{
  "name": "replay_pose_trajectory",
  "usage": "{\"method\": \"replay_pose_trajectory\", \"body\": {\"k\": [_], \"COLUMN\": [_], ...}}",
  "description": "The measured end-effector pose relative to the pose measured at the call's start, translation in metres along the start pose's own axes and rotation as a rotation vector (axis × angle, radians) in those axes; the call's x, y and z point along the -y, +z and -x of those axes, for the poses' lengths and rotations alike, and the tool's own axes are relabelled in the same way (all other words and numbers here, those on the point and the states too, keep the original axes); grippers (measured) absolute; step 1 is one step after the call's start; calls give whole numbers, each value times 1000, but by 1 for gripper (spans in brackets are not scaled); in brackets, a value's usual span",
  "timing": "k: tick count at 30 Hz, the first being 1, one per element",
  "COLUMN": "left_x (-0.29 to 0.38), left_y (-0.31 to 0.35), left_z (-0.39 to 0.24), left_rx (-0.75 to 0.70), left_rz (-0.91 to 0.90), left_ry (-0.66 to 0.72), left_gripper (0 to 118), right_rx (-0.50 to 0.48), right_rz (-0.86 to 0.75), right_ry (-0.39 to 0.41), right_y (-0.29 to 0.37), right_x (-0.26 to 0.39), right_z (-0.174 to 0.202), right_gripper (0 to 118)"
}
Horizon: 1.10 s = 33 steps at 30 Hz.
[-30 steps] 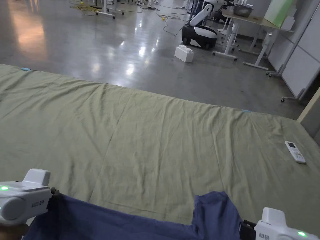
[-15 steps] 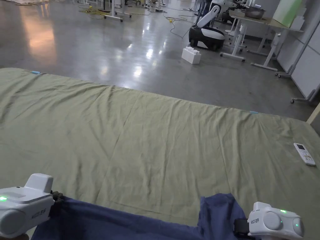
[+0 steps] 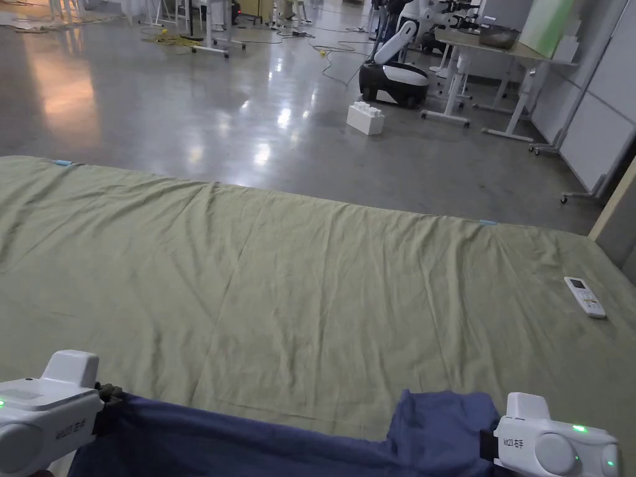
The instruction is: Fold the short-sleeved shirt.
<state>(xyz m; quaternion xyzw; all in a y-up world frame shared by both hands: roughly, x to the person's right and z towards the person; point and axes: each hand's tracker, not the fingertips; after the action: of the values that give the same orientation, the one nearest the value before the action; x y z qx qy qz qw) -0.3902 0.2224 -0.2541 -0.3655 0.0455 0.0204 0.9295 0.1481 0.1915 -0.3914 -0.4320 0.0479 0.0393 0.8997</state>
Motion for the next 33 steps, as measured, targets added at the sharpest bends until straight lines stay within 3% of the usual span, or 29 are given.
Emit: {"method": "replay_pose_trajectory", "body": {"k": [6, 16, 27, 33], "left_x": [8, 54, 141, 158], "left_y": [38, 108, 127, 115], "left_z": [9, 18, 12, 7], "left_rx": [19, 52, 30, 6], "left_rz": [-40, -76, 104, 202], "left_ry": [34, 50, -2, -21], "left_gripper": [6, 6, 6, 6], "right_rx": [-28, -34, 10, 73], "right_rz": [-105, -114, 89, 204], "right_ry": [6, 20, 42, 126], "right_y": [82, 171, 170, 139], "right_x": [19, 86, 169, 191], "right_z": [-9, -19, -15, -10], "right_gripper": [1, 1, 1, 1]}}
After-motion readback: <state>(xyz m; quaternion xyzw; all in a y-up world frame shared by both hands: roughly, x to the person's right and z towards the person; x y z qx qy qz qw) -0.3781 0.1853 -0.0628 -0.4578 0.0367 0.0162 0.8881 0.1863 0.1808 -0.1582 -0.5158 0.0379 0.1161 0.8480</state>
